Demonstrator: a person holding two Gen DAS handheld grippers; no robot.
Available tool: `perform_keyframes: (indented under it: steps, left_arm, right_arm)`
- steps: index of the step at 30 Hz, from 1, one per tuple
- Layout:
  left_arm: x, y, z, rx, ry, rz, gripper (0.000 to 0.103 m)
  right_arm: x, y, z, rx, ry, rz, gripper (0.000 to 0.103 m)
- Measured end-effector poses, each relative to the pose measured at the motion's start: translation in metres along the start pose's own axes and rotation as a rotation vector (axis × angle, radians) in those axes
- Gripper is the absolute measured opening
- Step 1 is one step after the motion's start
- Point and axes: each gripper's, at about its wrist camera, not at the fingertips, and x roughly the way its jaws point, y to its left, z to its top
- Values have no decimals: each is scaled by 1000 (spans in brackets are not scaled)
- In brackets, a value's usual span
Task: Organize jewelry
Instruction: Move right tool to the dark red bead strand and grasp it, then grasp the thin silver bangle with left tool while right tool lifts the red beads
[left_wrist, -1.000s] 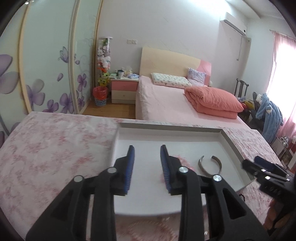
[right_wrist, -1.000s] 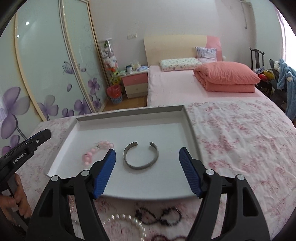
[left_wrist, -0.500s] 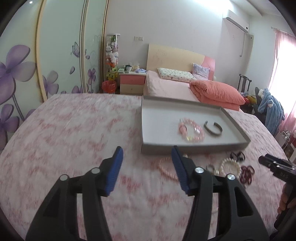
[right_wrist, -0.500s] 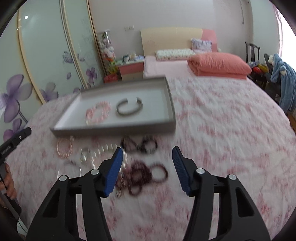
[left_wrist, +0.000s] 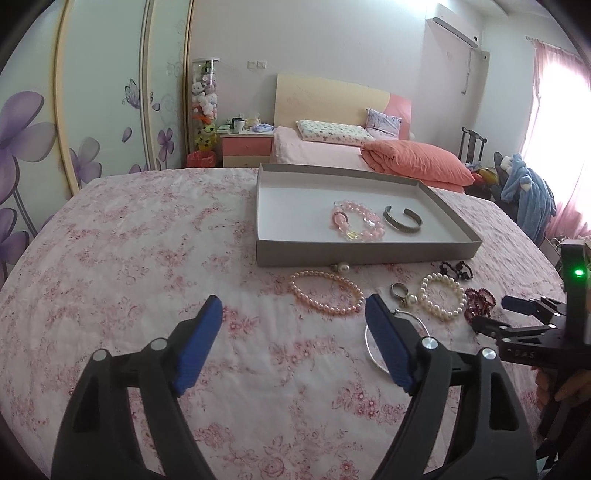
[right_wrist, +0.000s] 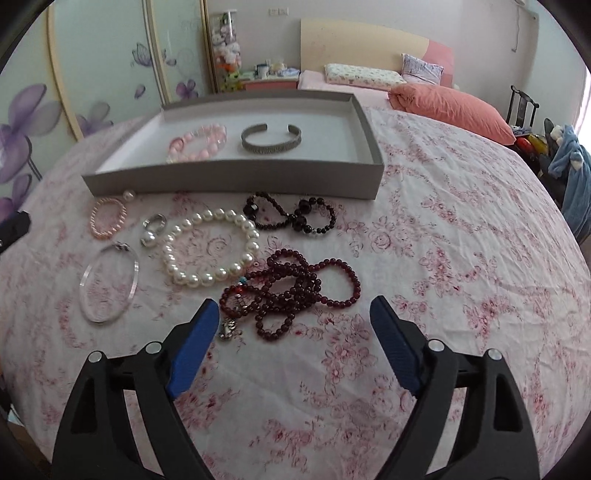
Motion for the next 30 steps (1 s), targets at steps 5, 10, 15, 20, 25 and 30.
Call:
perform_keyframes:
  steps: [5, 10, 15, 20, 25, 30]
  left_arm:
    - [1, -5, -1, 9, 7, -18, 78]
    - [5, -18, -4, 33, 29, -49, 78]
    - [15, -37, -11, 71, 84, -80, 78]
    - [30, -53, -17, 106, 147, -66, 78]
    - [44, -79, -20, 136, 197, -76, 84]
    - [64, -102, -23, 186, 242, -18, 88]
  right_arm:
    - [5, -1, 7, -6, -11, 13, 61]
    - [1, -4, 7, -1, -29, 22, 21]
    - [-7, -11, -1, 39, -32, 5, 14]
    - [-10, -19, -10, 89, -34, -12, 13]
    - [-9, -16, -10, 82, -34, -23, 13]
    - [-9, -17, -9, 84, -33, -21, 13]
